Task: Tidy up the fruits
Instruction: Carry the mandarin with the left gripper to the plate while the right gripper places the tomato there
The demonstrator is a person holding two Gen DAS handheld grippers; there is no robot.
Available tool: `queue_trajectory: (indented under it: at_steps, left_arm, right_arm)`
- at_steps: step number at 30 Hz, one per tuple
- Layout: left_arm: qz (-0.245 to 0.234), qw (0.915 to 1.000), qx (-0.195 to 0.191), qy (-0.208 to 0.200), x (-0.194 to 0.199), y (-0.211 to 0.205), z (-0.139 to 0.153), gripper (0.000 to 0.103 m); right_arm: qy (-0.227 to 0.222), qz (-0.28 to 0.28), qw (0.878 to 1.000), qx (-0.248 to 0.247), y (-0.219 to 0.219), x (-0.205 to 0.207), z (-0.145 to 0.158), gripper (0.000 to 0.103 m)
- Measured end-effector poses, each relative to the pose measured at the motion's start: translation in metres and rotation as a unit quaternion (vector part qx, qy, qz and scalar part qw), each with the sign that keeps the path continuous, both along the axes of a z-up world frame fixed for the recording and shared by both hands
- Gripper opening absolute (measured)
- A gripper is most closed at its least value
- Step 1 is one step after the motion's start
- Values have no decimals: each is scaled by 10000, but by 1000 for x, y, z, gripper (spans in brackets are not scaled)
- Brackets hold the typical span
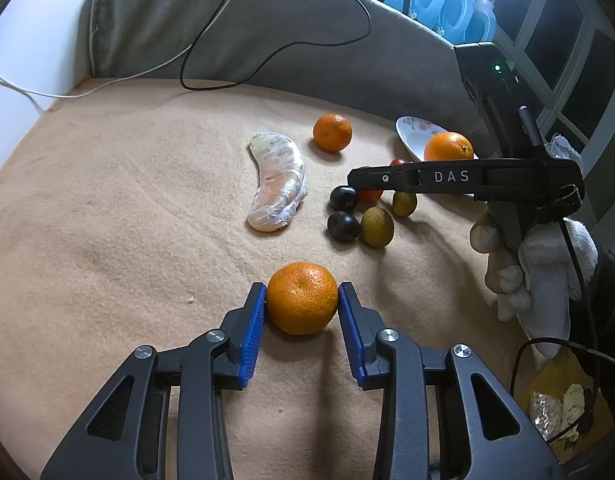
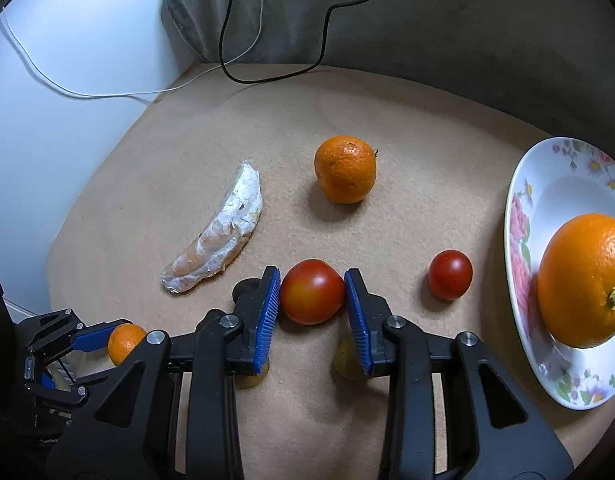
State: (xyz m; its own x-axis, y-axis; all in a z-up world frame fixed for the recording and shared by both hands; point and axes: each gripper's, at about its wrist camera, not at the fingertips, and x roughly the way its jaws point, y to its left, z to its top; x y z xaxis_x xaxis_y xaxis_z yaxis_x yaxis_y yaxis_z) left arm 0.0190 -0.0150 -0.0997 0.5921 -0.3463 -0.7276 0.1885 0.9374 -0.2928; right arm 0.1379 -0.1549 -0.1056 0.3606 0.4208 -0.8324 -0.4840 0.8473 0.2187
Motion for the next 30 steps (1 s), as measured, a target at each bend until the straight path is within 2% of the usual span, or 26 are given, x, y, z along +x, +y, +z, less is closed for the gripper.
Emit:
queue_trajectory:
  at_steps: [16,30]
  left_arm:
    - [-139,9994,66,-326,11,-5,22,35]
    - [-380,9965,51,-738,60,-36,48,35]
  right_arm:
    - [-297,-185,9993,137,-27,-12,30,35]
    - [-722,-714,9945,248,-87,-25,70,35]
